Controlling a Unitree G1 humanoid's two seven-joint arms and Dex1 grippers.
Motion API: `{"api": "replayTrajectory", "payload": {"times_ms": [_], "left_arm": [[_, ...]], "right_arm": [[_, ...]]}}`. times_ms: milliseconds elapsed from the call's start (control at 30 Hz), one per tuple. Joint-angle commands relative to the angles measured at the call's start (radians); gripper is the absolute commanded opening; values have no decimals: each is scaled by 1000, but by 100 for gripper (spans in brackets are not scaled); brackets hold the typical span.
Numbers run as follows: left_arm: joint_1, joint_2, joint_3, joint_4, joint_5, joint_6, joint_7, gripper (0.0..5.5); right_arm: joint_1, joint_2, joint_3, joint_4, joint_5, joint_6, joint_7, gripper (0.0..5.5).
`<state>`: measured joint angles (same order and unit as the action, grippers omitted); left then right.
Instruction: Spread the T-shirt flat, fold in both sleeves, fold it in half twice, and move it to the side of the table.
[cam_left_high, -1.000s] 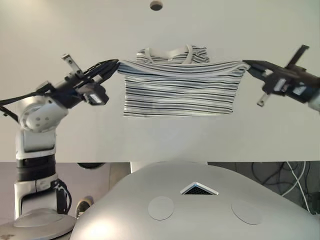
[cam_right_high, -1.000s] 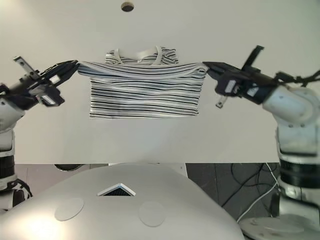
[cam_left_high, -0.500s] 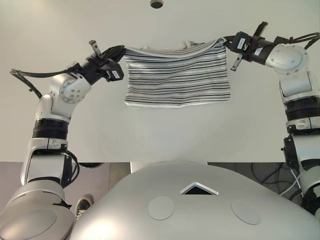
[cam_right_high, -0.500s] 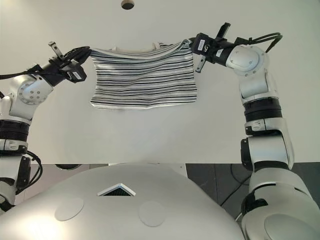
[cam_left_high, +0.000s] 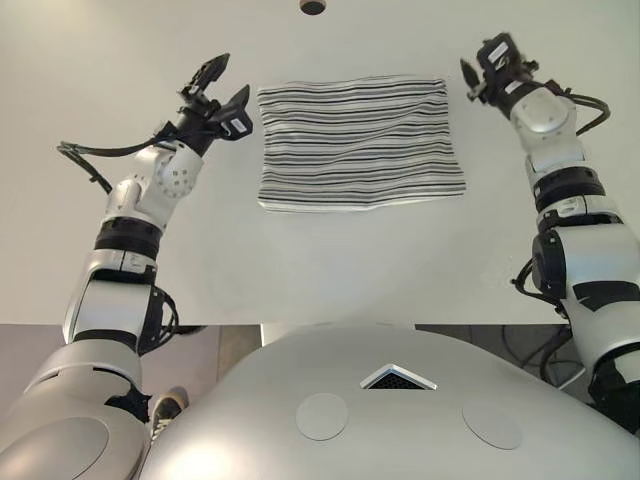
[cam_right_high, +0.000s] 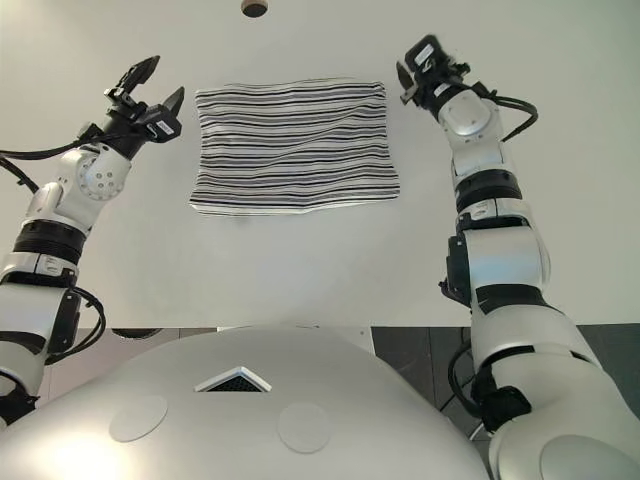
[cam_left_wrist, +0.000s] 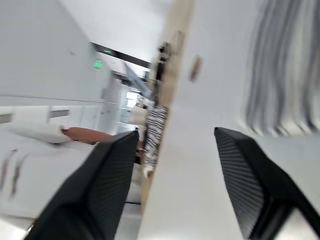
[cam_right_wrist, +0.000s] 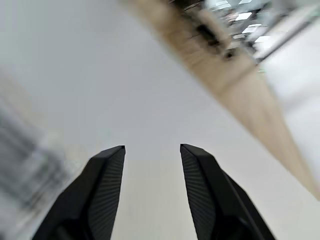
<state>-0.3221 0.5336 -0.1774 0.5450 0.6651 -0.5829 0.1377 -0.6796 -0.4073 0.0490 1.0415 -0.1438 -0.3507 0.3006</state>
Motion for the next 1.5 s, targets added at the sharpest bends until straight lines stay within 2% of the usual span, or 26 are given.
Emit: {"api": "replayTrajectory", "payload": {"times_ms": [33, 133, 233, 667, 767, 867, 1000, 1167, 1300, 1500], "left_arm": [[66, -32, 58, -216, -57, -17, 76, 280], [127, -60, 67, -391, -84, -46, 86, 280], [156, -90, 87, -461, -126, -38, 80, 280], [180, -194, 98, -488, -242, 8, 33, 280], [182, -196, 112, -484, -267, 18, 17, 280], [185, -202, 109, -486, -273, 38, -2, 280], [185, -218, 87, -479, -253, 57, -15, 280], [167, -228, 77, -472, -243, 73, -21, 280], [152, -205, 85, -462, -243, 78, -39, 280], [148, -140, 56, -432, -213, 64, -106, 280]], "right_arm": [[6, 37, -16, -119, 72, -84, 85, 207], [53, 22, 64, -218, 37, -118, 203, 207], [55, -11, 150, -217, -61, -139, 245, 207], [-158, -38, 490, 101, -498, -207, 190, 207], [-191, -87, 552, 132, -563, -230, 234, 207], [-226, -204, 598, 112, -601, -261, 361, 207], [-188, -349, 613, -55, -572, -286, 626, 207], [103, -394, 592, -602, -373, -167, 880, 207], [258, -361, 609, -887, -321, -38, 932, 207], [306, -336, 595, -972, -337, 59, 915, 207]]}}
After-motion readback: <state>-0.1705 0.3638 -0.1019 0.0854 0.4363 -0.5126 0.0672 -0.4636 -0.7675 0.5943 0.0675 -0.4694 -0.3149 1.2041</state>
